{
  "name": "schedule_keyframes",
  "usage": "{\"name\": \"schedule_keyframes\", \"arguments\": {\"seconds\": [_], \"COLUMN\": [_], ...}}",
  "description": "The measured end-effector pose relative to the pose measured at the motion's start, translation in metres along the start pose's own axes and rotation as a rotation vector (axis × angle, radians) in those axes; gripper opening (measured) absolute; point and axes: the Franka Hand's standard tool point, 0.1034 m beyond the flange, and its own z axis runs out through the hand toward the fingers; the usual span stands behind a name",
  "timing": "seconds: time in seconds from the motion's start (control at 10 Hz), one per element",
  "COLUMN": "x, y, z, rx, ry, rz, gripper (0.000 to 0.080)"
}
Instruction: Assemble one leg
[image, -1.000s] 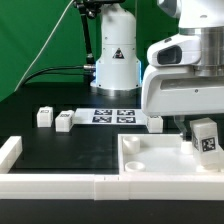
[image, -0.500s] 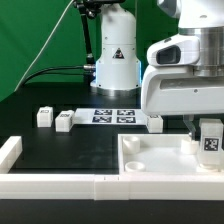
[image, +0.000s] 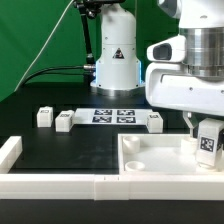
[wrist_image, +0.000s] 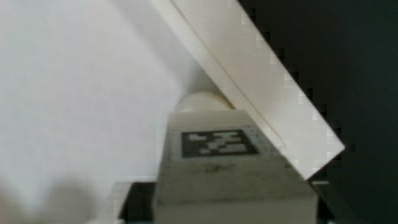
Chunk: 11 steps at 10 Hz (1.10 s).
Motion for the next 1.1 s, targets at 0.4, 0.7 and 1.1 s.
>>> {"name": "schedule_keyframes", "arguments": {"seconds": [0.4, 0.7, 1.1], "x": [-0.0018, -0.0025, -0.0053], "y": [-0.0012, -0.0017, -0.0040], "z": [0.0004, 0.0006, -0.0003], "rx": [0.002, 0.002, 0.001], "ry": [0.006, 0.006, 0.008], "rz": [0.521, 0.506, 0.153], "gripper": [0.0291, 0.0292, 0.0635]}}
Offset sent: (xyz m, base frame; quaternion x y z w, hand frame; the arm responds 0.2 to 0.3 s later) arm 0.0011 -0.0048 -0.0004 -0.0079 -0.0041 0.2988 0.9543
